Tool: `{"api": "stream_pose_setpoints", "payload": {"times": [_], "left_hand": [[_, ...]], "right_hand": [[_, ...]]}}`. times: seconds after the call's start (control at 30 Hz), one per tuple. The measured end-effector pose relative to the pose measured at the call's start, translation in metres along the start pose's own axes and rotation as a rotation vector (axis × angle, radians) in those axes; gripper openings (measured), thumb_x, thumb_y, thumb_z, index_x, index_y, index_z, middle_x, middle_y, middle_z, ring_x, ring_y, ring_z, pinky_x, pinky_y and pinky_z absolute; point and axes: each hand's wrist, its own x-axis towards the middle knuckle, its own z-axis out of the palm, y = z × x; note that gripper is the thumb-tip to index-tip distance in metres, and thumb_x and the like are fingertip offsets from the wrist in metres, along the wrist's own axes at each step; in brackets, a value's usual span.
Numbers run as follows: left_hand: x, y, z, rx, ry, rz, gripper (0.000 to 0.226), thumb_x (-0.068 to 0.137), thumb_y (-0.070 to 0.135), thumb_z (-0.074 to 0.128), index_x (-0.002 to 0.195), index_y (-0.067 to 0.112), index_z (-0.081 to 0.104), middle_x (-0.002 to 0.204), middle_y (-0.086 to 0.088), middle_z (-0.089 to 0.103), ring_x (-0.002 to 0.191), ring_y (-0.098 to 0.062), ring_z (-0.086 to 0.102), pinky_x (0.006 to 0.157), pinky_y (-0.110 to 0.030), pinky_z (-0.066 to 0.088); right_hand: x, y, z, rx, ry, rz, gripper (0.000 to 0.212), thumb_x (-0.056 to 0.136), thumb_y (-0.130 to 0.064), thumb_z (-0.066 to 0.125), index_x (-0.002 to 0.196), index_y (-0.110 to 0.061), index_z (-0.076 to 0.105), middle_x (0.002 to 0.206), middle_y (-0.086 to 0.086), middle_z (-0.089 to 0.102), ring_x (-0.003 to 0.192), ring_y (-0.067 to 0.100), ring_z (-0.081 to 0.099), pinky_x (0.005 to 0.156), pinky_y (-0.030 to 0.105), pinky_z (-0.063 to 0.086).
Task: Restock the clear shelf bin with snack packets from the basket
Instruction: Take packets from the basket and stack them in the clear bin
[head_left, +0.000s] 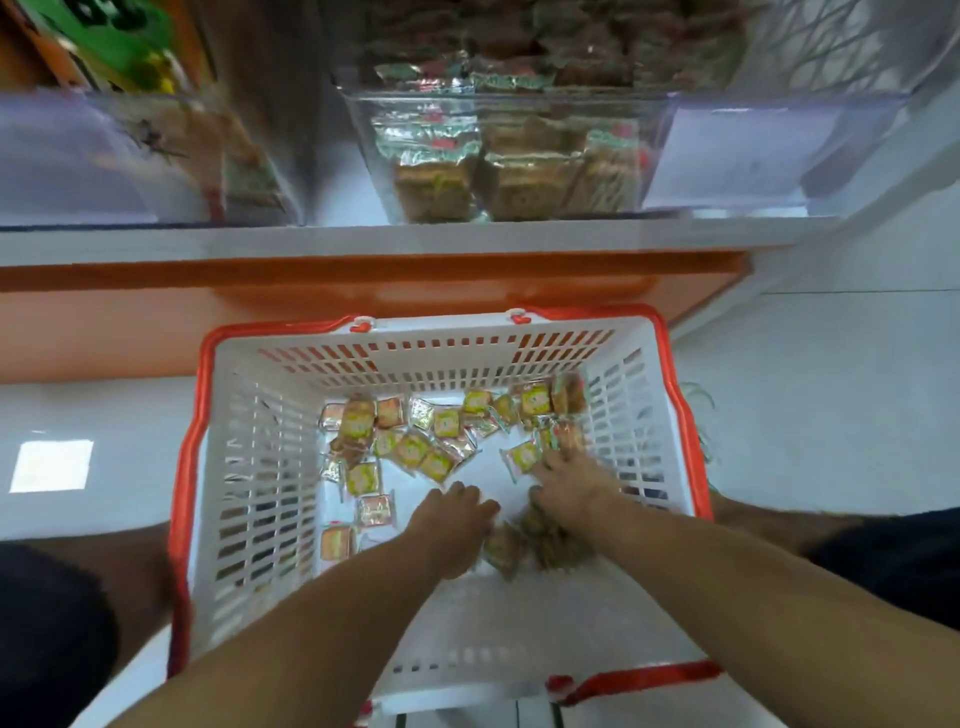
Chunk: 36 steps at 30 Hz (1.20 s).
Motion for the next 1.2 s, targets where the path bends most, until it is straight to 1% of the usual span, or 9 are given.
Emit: {"api": "stream_pose_setpoints", "payload": {"times": [0.23, 0.43, 0.57, 0.7, 0.8, 0.87, 0.97, 1.1, 1.2], "left_hand": [[0.008, 0.007, 0.014, 0.024, -0.048, -0.062, 0.046, 0.093, 0.021, 0.064, 0.136, 0.011, 0.053, 0.135, -0.014, 0.05, 0.126, -0.031, 0.048, 0.101, -0.044, 0.045], [0.005, 0.001, 0.018, -0.207, -0.124, -0.143, 0.061, 0.088, 0.014, 0.066, 0.144, 0.01, 0.04, 0.134, -0.015, 0.058, 0.124, -0.034, 0.057, 0.098, -0.043, 0.051], [-0.002, -0.001, 0.008, -0.337, -0.1, -0.195, 0.076, 0.091, 0.014, 0.062, 0.156, 0.011, 0.022, 0.14, -0.015, 0.055, 0.127, -0.036, 0.057, 0.099, -0.043, 0.05], [-0.016, -0.018, -0.035, -0.611, -0.067, -0.283, 0.043, 0.087, 0.018, 0.065, 0.128, 0.01, 0.054, 0.121, -0.012, 0.068, 0.109, -0.03, 0.066, 0.091, -0.04, 0.056], [-0.037, -0.033, -0.085, -1.156, -0.043, -0.301, 0.013, 0.092, 0.013, 0.065, 0.101, 0.007, 0.06, 0.085, -0.008, 0.074, 0.078, -0.026, 0.072, 0.083, -0.042, 0.06], [-0.056, -0.04, -0.124, -1.454, -0.019, -0.248, 0.006, 0.094, 0.015, 0.061, 0.092, 0.01, 0.064, 0.076, -0.007, 0.073, 0.072, -0.024, 0.071, 0.082, -0.045, 0.061], [-0.094, -0.039, -0.188, -1.798, 0.036, -0.082, 0.019, 0.097, 0.018, 0.057, 0.105, 0.004, 0.067, 0.093, -0.016, 0.074, 0.083, -0.027, 0.073, 0.077, -0.04, 0.063], [-0.159, -0.022, -0.262, -1.806, 0.204, 0.148, 0.023, 0.085, 0.012, 0.056, 0.1, 0.011, 0.074, 0.094, -0.015, 0.075, 0.078, -0.022, 0.072, 0.067, -0.038, 0.066], [-0.203, -0.012, -0.298, -1.756, 0.331, 0.25, 0.035, 0.072, 0.015, 0.058, 0.104, 0.02, 0.073, 0.097, -0.014, 0.067, 0.07, -0.021, 0.063, 0.059, -0.036, 0.063]], "right_hand": [[0.012, -0.009, 0.002, 0.163, -0.035, 0.022, 0.048, 0.105, -0.025, 0.042, 0.15, -0.007, 0.04, 0.158, 0.02, 0.028, 0.142, 0.043, 0.029, 0.107, 0.059, 0.038], [0.002, -0.001, 0.0, 0.218, -0.018, -0.044, 0.054, 0.103, -0.021, 0.05, 0.152, -0.015, 0.031, 0.154, 0.021, 0.036, 0.14, 0.038, 0.034, 0.104, 0.05, 0.044], [-0.004, -0.003, -0.016, 0.314, -0.044, -0.011, 0.043, 0.103, -0.019, 0.046, 0.143, -0.004, 0.048, 0.148, 0.019, 0.043, 0.135, 0.036, 0.041, 0.107, 0.047, 0.042], [-0.025, 0.008, -0.061, 0.399, -0.034, -0.017, 0.041, 0.094, -0.011, 0.063, 0.134, -0.006, 0.057, 0.133, 0.015, 0.055, 0.12, 0.032, 0.058, 0.1, 0.039, 0.05], [-0.06, 0.029, -0.118, 0.369, -0.013, -0.059, 0.036, 0.084, -0.018, 0.077, 0.115, -0.008, 0.063, 0.109, 0.008, 0.064, 0.099, 0.026, 0.064, 0.076, 0.037, 0.056], [-0.099, 0.045, -0.16, 0.366, 0.068, -0.064, 0.035, 0.079, -0.028, 0.082, 0.102, -0.013, 0.061, 0.093, 0.002, 0.062, 0.087, 0.024, 0.062, 0.06, 0.031, 0.045], [-0.171, 0.069, -0.213, 0.403, 0.304, -0.051, 0.041, 0.07, -0.029, 0.084, 0.1, -0.022, 0.055, 0.09, -0.003, 0.062, 0.081, 0.02, 0.058, 0.063, 0.031, 0.044], [-0.259, 0.093, -0.256, 0.589, 0.582, -0.05, 0.063, 0.062, -0.034, 0.091, 0.111, -0.031, 0.051, 0.095, -0.012, 0.062, 0.084, 0.011, 0.057, 0.07, 0.032, 0.045], [-0.287, 0.103, -0.264, 0.973, 0.734, -0.173, 0.064, 0.062, -0.023, 0.096, 0.115, -0.023, 0.059, 0.104, -0.001, 0.072, 0.099, 0.023, 0.067, 0.091, 0.042, 0.053]]}}
